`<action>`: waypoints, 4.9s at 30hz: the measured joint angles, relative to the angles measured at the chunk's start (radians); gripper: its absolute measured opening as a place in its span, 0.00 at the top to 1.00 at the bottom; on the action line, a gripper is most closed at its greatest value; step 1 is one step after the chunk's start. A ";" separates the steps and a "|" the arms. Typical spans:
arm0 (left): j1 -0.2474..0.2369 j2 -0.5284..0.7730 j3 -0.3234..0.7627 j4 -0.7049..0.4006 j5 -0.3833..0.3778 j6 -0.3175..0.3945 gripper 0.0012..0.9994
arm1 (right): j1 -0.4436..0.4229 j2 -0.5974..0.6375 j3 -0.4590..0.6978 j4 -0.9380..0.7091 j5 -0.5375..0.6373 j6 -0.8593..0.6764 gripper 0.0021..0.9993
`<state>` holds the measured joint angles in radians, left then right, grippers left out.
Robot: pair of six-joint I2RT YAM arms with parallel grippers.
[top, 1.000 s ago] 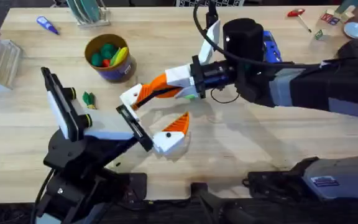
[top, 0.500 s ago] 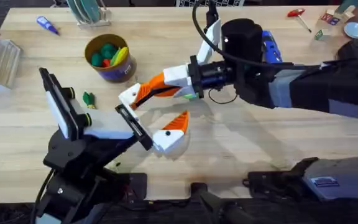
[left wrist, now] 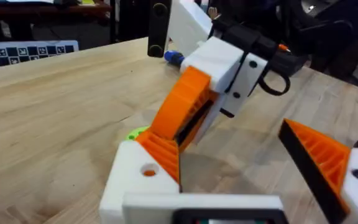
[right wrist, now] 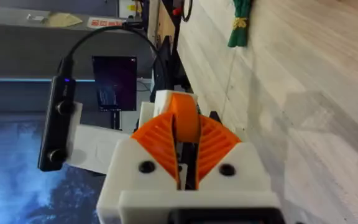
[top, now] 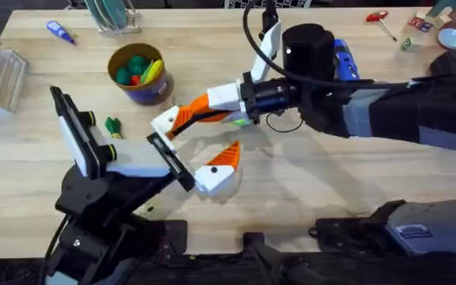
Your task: Pick up the gripper from the table and insert it into the empty holder that is missing its gripper. Then pick up a screw, insert it into the mounting hole, and use the screwdriver to tighten it. Finally, clean up the table by picking up the vegetable and placing it into the bucket.
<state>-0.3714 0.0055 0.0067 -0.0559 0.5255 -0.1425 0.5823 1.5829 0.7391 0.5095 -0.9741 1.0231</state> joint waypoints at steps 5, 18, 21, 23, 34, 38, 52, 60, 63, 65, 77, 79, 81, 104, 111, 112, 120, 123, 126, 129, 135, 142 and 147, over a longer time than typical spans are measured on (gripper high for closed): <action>0.000 0.000 0.000 0.000 0.002 0.003 0.01 | -0.006 0.000 0.000 0.000 -0.013 -0.008 0.81; -0.004 0.000 0.000 0.002 0.036 0.023 0.01 | -0.014 0.000 0.000 0.052 -0.025 -0.014 0.65; -0.004 0.000 0.000 0.002 0.040 0.023 0.01 | -0.014 0.000 0.000 0.052 -0.026 -0.013 0.50; -0.004 0.000 0.000 0.002 0.040 0.023 0.01 | -0.014 0.000 0.000 0.053 -0.029 -0.015 0.32; -0.004 0.000 0.000 0.002 0.055 0.023 0.01 | -0.014 0.000 0.000 0.053 -0.034 -0.020 0.15; -0.004 0.000 0.000 0.002 0.055 0.023 0.01 | -0.017 0.000 0.000 0.051 -0.063 -0.035 0.15; -0.004 0.000 0.000 0.002 0.055 0.023 0.01 | -0.088 0.000 0.000 -0.026 -0.150 -0.099 0.23; -0.004 0.000 0.000 0.002 0.055 0.023 0.01 | -0.088 0.000 0.000 -0.028 -0.151 -0.112 0.75; -0.004 0.000 0.000 0.002 0.055 0.024 0.01 | -0.088 0.000 0.000 -0.028 -0.150 -0.111 0.96; -0.004 0.000 0.000 0.002 0.055 0.027 0.01 | -0.088 0.000 0.000 -0.028 -0.149 -0.111 0.99; -0.003 0.000 0.000 0.001 0.031 0.029 0.01 | -0.067 0.000 0.000 -0.018 -0.105 -0.103 0.99; -0.003 0.000 0.000 0.001 0.025 0.029 0.01 | -0.062 0.000 0.000 -0.016 -0.092 -0.099 0.99; -0.002 0.000 0.000 0.001 0.022 0.029 0.01 | -0.058 0.000 0.000 -0.015 -0.082 -0.095 0.99; -0.002 0.000 0.000 0.001 0.016 0.026 0.01 | -0.055 0.000 0.000 -0.009 -0.061 -0.077 0.99; -0.002 0.000 0.000 0.001 0.016 0.026 0.01 | -0.054 0.001 0.000 -0.009 -0.062 -0.073 0.88; -0.002 0.000 0.000 0.001 0.016 0.026 0.01 | -0.054 0.000 0.000 -0.010 -0.063 -0.073 0.86; -0.004 0.000 0.000 0.003 0.037 0.029 0.01 | -0.048 0.000 0.000 -0.011 -0.063 -0.073 0.71; -0.004 0.000 0.000 0.003 0.044 0.030 0.01 | -0.047 0.001 0.000 -0.011 -0.063 -0.073 0.67; -0.004 0.000 0.000 0.003 0.052 0.030 0.01 | -0.047 0.000 0.000 -0.011 -0.063 -0.073 0.59; -0.004 0.000 0.000 0.003 0.055 0.030 0.01 | -0.047 0.000 0.000 -0.011 -0.063 -0.073 0.47; -0.004 0.000 0.000 0.003 0.055 0.030 0.01 | -0.047 0.000 0.000 0.052 -0.063 -0.070 0.08; -0.004 0.000 0.000 0.003 0.055 0.030 0.01 | -0.127 0.001 0.000 0.093 -0.063 -0.106 0.08; -0.004 0.000 0.000 0.003 0.055 0.030 0.01 | -0.253 0.001 0.049 0.005 -0.056 -0.189 0.07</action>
<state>-0.3756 0.0055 0.0067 -0.0532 0.5810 -0.1125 0.3293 1.5837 0.7881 0.5142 -1.0301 0.8339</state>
